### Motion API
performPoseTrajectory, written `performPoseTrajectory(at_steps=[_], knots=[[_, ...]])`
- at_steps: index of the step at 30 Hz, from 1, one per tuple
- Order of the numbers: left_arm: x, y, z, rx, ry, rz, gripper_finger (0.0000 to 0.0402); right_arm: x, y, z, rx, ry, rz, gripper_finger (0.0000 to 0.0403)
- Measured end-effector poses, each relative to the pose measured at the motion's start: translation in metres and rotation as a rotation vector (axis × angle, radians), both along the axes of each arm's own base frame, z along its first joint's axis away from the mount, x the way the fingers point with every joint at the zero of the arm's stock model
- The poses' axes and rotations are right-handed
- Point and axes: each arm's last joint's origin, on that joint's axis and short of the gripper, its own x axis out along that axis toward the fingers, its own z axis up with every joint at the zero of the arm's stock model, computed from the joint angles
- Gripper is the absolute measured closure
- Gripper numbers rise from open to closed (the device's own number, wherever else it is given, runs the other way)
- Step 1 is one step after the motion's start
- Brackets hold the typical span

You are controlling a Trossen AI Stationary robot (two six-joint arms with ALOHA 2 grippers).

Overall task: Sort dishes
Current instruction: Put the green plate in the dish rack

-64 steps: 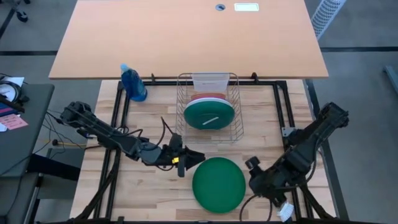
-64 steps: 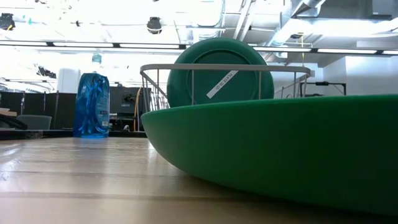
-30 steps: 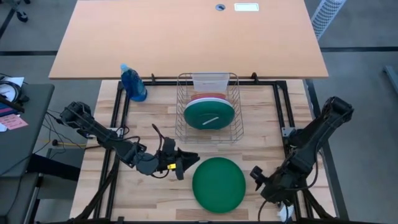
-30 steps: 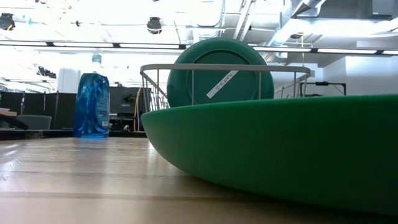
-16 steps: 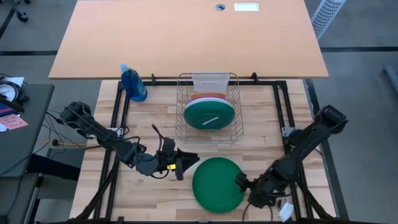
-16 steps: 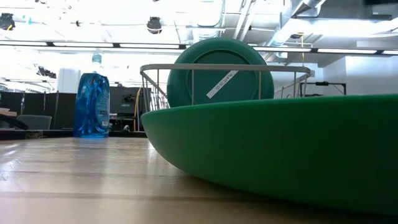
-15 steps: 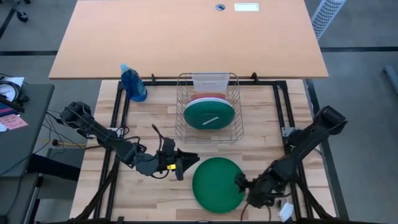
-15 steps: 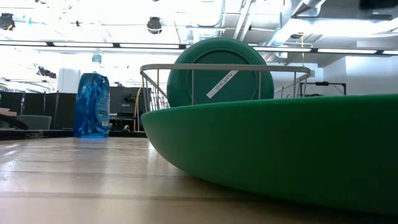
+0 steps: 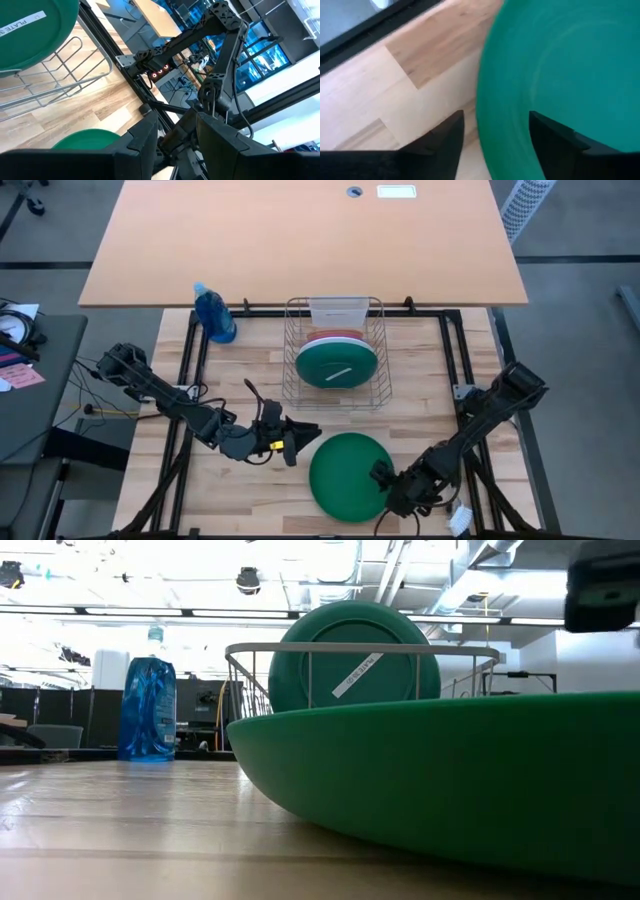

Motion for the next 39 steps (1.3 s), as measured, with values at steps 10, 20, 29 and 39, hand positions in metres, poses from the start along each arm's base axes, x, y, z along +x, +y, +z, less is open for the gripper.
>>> performPoseTrajectory(at_steps=[10, 20, 29, 39], knots=[[0.005, 0.011, 0.0, 0.005, 0.004, 0.037, 0.0272, 0.001, 0.002, -0.002, 0.036, 0.025, 0.017, 0.032], [0.008, 0.017, 0.001, -0.003, -0.008, 0.057, 0.0272, 0.001, 0.001, -0.002, 0.085, 0.075, 0.049, 0.0398], [0.009, 0.016, 0.007, -0.02, -0.064, 0.056, 0.0272, 0.002, 0.002, 0.026, 0.124, 0.039, 0.046, 0.0402], [0.008, 0.017, 0.021, 0.012, -0.169, 0.087, 0.0272, -0.002, -0.01, 0.098, 0.393, -0.039, -0.124, 0.0403]])
